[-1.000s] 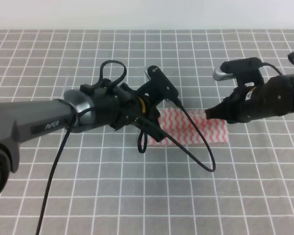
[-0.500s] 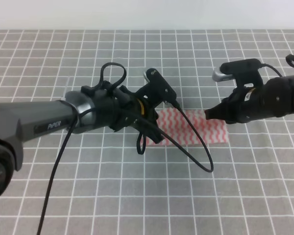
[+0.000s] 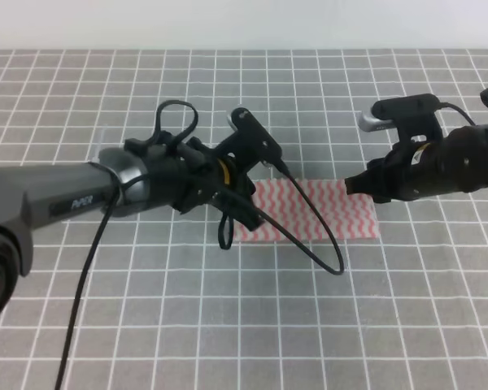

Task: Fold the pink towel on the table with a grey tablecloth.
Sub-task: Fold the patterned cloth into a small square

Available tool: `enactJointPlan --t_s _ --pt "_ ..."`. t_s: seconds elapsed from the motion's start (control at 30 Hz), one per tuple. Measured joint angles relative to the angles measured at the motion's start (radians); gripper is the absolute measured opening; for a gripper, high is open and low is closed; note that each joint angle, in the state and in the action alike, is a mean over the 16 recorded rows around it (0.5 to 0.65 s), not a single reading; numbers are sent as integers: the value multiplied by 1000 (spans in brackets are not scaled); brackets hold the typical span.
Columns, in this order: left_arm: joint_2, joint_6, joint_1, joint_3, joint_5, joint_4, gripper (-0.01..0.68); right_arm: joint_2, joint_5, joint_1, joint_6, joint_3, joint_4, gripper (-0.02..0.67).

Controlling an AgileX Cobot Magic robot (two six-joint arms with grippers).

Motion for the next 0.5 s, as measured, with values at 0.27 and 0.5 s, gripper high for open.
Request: enactJointPlan --t_s 0.27,0.5 --pt "0 -2 20 0 -13 7 284 -16 21 -3 0 0 12 84" --pt "-12 -49 49 0 -8 13 332 -42 41 3 -1 0 29 9"
